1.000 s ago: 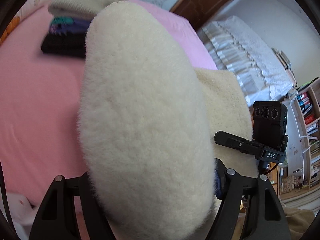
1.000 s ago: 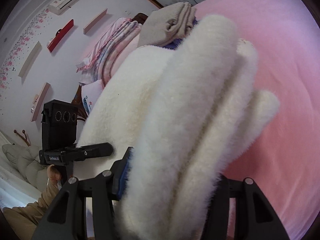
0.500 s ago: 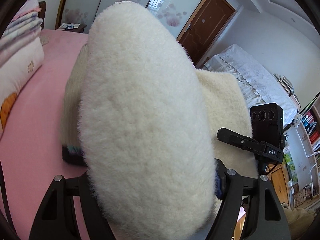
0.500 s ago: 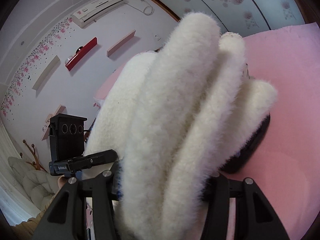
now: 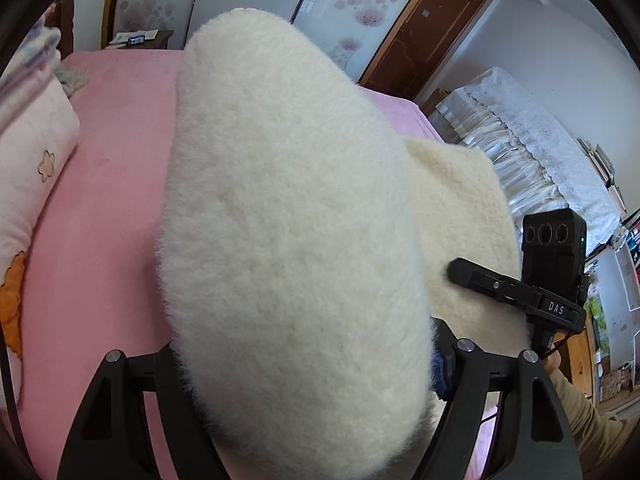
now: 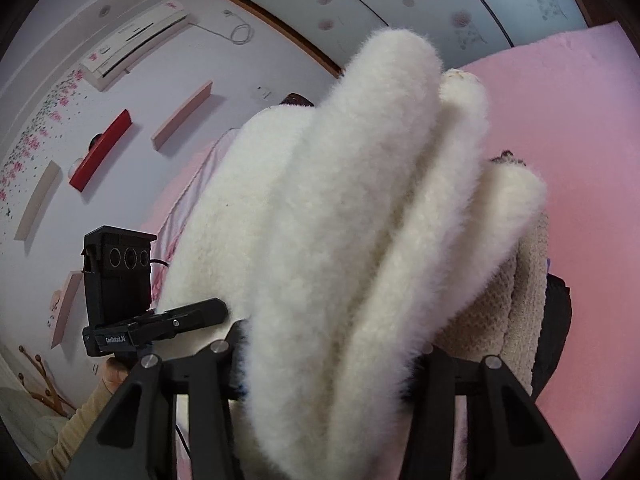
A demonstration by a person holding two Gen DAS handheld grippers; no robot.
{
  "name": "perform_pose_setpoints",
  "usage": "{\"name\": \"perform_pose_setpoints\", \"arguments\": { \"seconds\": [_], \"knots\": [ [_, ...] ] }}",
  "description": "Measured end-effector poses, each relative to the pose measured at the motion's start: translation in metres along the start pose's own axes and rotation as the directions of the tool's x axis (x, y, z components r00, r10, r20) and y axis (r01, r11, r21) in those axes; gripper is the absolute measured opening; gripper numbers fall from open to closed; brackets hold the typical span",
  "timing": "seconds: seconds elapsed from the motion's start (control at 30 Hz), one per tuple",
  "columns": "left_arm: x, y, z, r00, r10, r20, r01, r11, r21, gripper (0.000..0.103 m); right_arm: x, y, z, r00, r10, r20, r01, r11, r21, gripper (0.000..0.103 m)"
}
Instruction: Fold large clothes
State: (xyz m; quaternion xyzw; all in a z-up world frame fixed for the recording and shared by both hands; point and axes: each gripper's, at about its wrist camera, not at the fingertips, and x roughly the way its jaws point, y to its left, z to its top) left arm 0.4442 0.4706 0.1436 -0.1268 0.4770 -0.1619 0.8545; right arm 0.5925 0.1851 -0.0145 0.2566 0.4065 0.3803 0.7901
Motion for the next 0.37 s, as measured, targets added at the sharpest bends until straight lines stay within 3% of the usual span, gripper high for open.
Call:
{"name": "perform_pose_setpoints", "arguments": {
  "seconds": [0.13, 0.2, 0.37],
  "knots": [
    [0.026, 0.026, -0.015, 0.997, -0.072, -0.003, 0.071, 0.996, -0.054, 0.092, 0.015, -0.037, -0.015, 0.999, -0.031, 0.021, 0.03, 0.997, 0.067, 0.047],
    [0.041, 0.032, -0.022, 0.994, -0.098, -0.039, 0.095, 0.992, -0.078, 0.101, 0.02, -0.052, -0.024, 0.999, -0.047, 0.011, 0.046, 0.995, 0.091, 0.048],
    [0.057, 0.037, -0.023, 0.992, -0.121, -0.048, 0.116, 0.99, -0.086, 0.103, 0.031, -0.07, -0.036, 0.996, -0.083, -0.016, 0.084, 0.991, 0.104, 0.059]
  ]
}}
